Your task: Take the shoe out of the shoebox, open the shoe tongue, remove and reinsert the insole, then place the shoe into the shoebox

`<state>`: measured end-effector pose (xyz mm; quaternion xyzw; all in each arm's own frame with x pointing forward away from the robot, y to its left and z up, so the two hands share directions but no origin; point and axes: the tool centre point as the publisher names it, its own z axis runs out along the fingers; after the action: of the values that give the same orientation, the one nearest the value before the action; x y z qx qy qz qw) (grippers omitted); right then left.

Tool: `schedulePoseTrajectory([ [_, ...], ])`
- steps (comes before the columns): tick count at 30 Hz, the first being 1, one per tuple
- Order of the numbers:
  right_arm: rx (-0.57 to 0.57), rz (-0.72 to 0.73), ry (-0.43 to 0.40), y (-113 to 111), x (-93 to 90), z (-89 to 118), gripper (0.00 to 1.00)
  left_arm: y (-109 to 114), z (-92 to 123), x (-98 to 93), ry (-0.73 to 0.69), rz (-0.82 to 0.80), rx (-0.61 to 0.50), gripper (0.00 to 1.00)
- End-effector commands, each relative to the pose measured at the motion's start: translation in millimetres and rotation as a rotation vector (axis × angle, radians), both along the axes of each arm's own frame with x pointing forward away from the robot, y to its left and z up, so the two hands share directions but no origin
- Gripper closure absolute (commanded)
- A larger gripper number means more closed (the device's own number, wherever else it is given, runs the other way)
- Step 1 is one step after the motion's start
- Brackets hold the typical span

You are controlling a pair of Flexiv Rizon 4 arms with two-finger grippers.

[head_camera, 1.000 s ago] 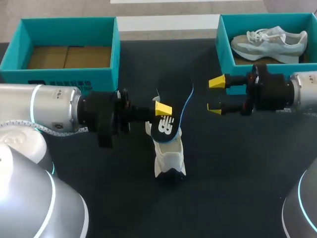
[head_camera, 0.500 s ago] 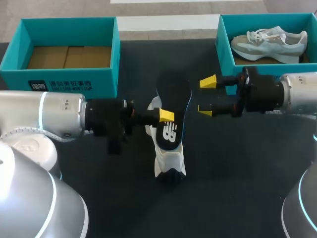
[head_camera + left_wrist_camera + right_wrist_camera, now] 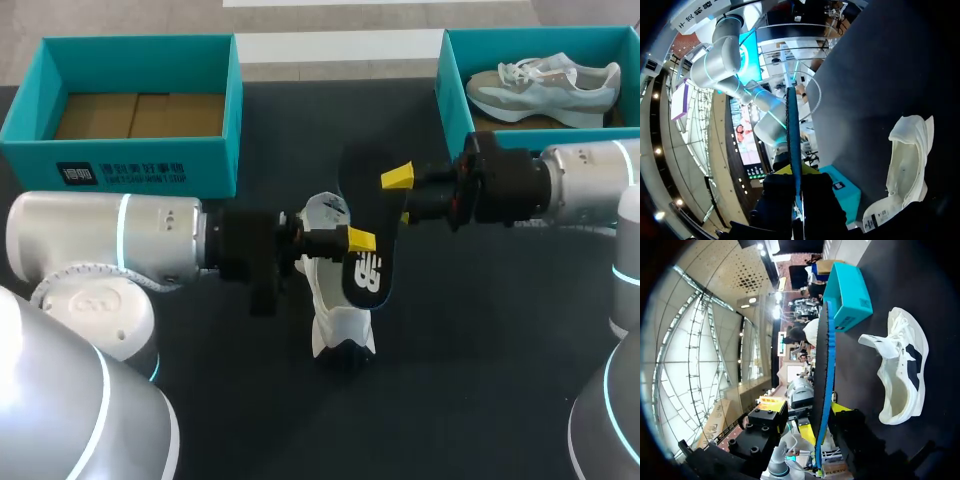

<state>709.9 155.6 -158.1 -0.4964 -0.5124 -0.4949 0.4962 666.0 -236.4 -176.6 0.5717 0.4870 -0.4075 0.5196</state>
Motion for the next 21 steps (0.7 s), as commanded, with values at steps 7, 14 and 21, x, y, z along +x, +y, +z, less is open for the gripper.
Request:
schedulePoseTrajectory([
  [7,0.008,-0.006,0.017,7,-1.0,-7,0.64,-18,-3,4.6,-0.003,0.003,0.001,1.00],
  [14,-0.007,-0.015,0.031,5,2.1,-11,1.00,-10,-8,-0.5,0.022,0.007,0.013,1.00],
  [21,-0.003,-0.004,0.036,6,8.2,-16,1.00,-7,-10,-5.4,0.079,0.024,0.022,0.30],
])
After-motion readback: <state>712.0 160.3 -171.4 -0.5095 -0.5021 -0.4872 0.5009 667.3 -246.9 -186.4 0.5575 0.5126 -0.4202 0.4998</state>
